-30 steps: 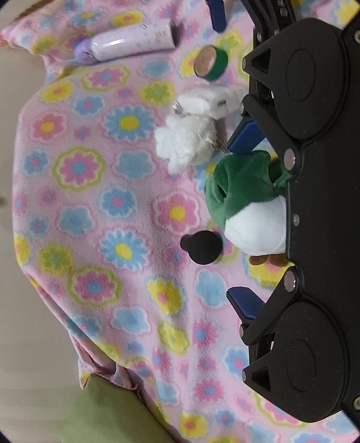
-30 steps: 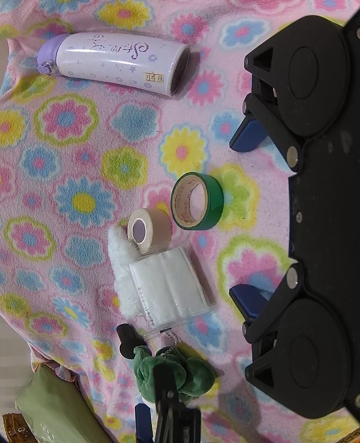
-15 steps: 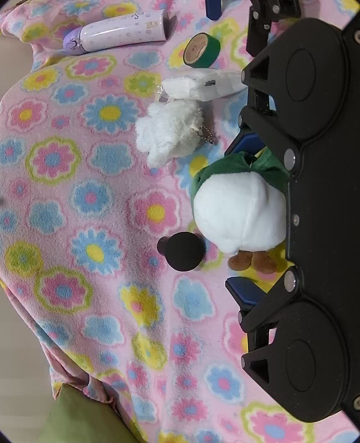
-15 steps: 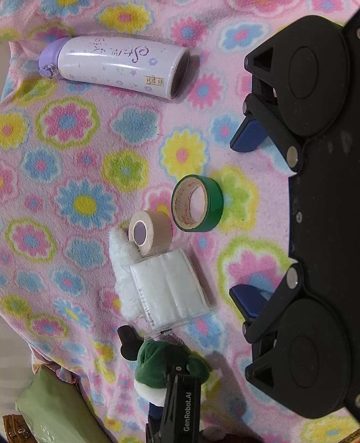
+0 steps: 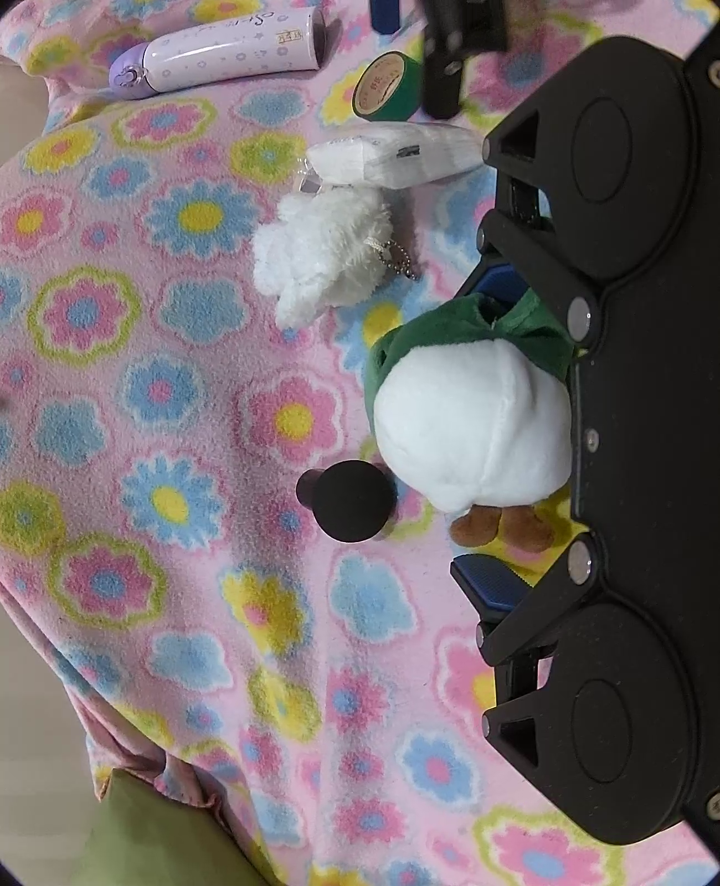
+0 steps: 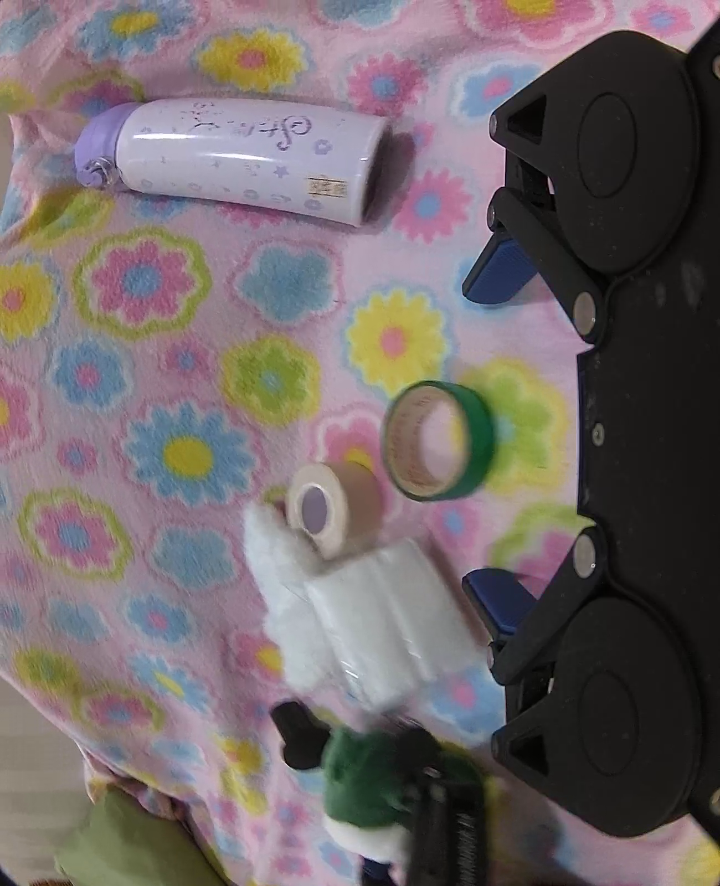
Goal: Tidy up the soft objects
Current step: 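Grasp the white-green plush toy with the left tool, then grasp the green tape roll with the right tool while the left tool holds the plush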
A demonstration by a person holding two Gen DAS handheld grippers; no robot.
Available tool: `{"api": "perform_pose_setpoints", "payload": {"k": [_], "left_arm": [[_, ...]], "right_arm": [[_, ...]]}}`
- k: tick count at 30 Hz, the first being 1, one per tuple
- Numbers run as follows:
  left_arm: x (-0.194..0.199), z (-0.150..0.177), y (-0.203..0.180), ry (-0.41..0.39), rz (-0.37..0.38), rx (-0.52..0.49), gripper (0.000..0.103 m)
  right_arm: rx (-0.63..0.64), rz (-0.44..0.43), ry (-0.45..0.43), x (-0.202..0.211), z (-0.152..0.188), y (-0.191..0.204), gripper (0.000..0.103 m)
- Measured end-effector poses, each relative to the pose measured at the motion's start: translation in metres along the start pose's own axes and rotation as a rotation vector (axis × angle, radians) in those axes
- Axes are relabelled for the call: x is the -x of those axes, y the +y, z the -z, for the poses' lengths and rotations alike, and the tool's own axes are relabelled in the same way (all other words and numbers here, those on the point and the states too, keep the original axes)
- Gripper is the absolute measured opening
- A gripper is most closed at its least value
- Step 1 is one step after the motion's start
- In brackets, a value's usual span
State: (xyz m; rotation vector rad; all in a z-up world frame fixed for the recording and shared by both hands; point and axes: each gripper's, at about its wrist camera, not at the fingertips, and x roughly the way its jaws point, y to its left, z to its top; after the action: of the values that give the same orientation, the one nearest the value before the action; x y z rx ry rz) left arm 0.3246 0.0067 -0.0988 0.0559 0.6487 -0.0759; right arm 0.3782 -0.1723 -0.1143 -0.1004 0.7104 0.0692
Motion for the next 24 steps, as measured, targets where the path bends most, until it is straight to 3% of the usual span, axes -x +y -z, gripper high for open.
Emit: {"api": "perform_pose_setpoints", "payload": {"k": [13,16,17,19,21,24], "left_arm": [[-0.001,-0.001,0.000,0.006,0.003,0.006,0.089],[0.000,-0.001,0.000,0.001,0.007,0.006,0.084],[0.001,0.000,0.000,-0.006,0.009,0.005,0.081],[0.004,0.001,-0.001,-0.024,0.027,-0.006,0.066],[0.004,0.002,-0.002,-0.028,0.032,-0.021,0.064],[0.005,0.002,-0.002,-0.034,0.035,-0.026,0.062]], "right_arm": [[-0.047,0.002,-0.006,-0.016,-0.005,0.000,0.089],[-0.047,-0.004,-0.016,-0.015,-0.003,0.000,0.081],[-0.048,-0.005,-0.023,-0.013,-0.003,0.000,0.074],[-0.061,-0.009,-0.038,-0.011,-0.002,-0.002,0.063],[-0.085,-0.015,-0.050,-0.008,0.000,-0.006,0.051],[-0.122,-0.038,-0.062,-0.006,0.000,-0.013,0.048]]}}
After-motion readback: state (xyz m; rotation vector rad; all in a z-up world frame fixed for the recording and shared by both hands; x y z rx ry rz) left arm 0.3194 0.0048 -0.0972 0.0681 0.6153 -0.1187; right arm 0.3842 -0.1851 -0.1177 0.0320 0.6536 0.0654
